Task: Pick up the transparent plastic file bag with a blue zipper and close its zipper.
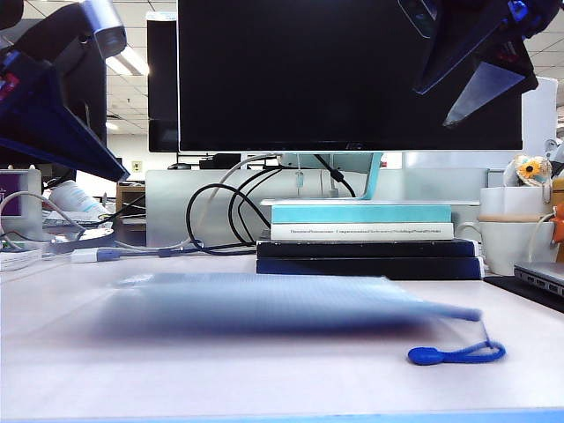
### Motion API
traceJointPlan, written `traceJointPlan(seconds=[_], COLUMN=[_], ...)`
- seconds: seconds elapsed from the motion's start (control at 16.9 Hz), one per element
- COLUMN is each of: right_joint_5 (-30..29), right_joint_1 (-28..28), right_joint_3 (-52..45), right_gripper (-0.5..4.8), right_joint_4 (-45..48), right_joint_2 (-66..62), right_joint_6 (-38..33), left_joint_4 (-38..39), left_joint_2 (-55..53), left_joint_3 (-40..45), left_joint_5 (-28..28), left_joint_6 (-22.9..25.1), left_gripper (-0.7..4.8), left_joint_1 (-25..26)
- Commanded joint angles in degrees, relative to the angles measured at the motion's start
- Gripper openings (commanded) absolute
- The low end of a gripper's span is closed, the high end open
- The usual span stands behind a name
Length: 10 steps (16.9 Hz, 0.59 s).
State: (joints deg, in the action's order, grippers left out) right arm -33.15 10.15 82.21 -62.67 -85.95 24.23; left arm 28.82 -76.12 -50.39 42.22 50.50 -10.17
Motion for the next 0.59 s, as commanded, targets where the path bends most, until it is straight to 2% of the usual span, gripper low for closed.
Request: traceJointPlan(seconds=[0.06, 0.12, 0.18, 0.24, 0.3, 0.35, 0.41, 0.53, 0.59], right_joint_5=[-1.7, -1.7, -1.6, -1.5, 1.4, 9.6, 13.6, 17.7, 19.7], right_joint_1=[0.0, 0.0, -0.1, -0.1, -0.1, -0.1, -0.1, -0.1, -0.1], right_joint_3=[0.3, 0.3, 0.3, 0.2, 0.2, 0.2, 0.2, 0.1, 0.0], right_gripper=[3.52, 3.25, 2.55, 1.56, -0.08, -0.09, -0.08, -0.08, -0.09], right_joint_4=[4.9, 6.2, 8.0, 8.9, 9.9, 12.3, 13.9, 15.4, 15.6], right_joint_2=[1.7, 2.3, 3.4, 7.0, 13.3, 18.5, 21.3, 25.7, 29.2], right_joint_6=[-1.0, -2.6, -5.4, -8.4, -9.1, -12.0, -12.7, -12.9, -13.6], left_joint_4=[5.0, 4.8, 4.7, 4.3, 2.9, 0.5, -0.4, -2.1, -3.2], left_joint_2=[1.8, 2.3, 3.4, 6.2, 9.9, 12.2, 13.3, 15.1, 16.2], left_joint_3=[-2.9, -3.7, -5.1, -7.5, -7.5, -7.5, -7.4, -7.3, -7.0], left_joint_5=[-0.4, -2.1, -5.2, -7.5, -8.0, -10.1, -11.1, -12.4, -12.7], left_joint_6=[-4.3, -6.0, -9.5, -16.4, -18.9, -22.3, -23.4, -24.8, -25.8], left_gripper=[4.79, 4.79, 4.79, 4.26, 2.24, 2.09, 2.09, 2.07, 1.47], left_joint_1=[0.1, 0.2, 0.2, 0.3, 1.0, 1.1, 1.1, 1.1, 1.1])
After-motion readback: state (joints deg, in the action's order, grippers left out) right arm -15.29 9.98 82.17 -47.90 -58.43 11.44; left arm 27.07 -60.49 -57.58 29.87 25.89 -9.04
